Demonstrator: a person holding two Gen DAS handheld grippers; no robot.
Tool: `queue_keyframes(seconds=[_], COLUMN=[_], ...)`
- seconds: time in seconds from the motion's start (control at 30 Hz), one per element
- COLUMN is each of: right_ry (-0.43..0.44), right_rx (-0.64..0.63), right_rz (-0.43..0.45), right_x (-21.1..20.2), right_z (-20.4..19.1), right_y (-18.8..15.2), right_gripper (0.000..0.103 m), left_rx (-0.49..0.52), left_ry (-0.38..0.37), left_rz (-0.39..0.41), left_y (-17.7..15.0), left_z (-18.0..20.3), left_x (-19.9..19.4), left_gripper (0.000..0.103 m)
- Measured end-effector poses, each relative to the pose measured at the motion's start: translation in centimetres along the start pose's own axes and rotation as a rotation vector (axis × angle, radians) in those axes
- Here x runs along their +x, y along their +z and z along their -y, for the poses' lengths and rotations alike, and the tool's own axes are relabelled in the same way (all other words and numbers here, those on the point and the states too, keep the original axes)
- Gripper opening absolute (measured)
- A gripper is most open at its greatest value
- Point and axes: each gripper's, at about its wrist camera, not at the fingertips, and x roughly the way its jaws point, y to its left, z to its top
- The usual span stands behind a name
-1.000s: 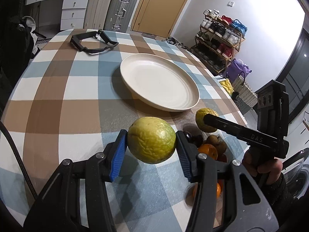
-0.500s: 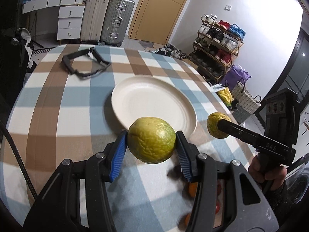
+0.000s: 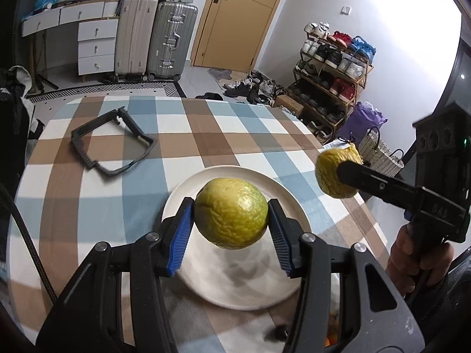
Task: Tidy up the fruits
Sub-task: 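Carry both fruits to the cream plate and release them there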
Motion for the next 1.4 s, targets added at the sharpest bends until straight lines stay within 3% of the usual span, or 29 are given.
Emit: queue_keyframes(seconds=[0.3, 0.4, 0.77, 1.0, 1.07, 1.23, 1.33, 1.4], right_ry=[-0.023, -0.003, -0.074, -0.079, -0.084, -0.081, -0.085, -0.113], right_rx=[0.029, 0.071, 0.111, 0.105, 0.095, 0.115, 0.104, 0.101], right_rz=[-0.063, -0.104, -0.198, -0.18, -0.17, -0.137, -0.081, -0.04], right_x=[6.1, 8.3, 12.6, 13.0, 12.8, 10.8, 8.1, 6.1], right_z=[2.1, 3.3, 5.2, 5.0, 4.7, 4.8, 4.8, 4.8], right_y=[2.6, 2.5, 1.2, 1.2, 1.2, 1.3, 1.0, 0.4], right_gripper=[0.048, 0.048, 0.049, 0.05, 0.055, 0.056, 0.061, 0.072], left_rx=[0.013, 0.017, 0.047, 0.068, 0.077, 0.081, 0.094, 0.1], left_ry=[-0.006, -0.016, 0.0, 0.012, 0.031, 0.045, 0.062, 0.087], left_rz=[-0.092, -0.116, -0.14, -0.12, -0.106, -0.082, -0.049, -0.022], left_y=[1.3, 1.2, 1.0, 1.4, 1.5, 1.7, 1.6, 1.3], left_z=[-0.8, -1.1, -1.4, -1.1, -1.0, -0.5, 0.3, 0.9], left_x=[6.4, 7.8, 10.4, 11.0, 10.9, 9.5, 7.6, 6.0], left_gripper=[0.047, 0.047, 0.047, 0.048, 0.048, 0.059, 0.069, 0.077])
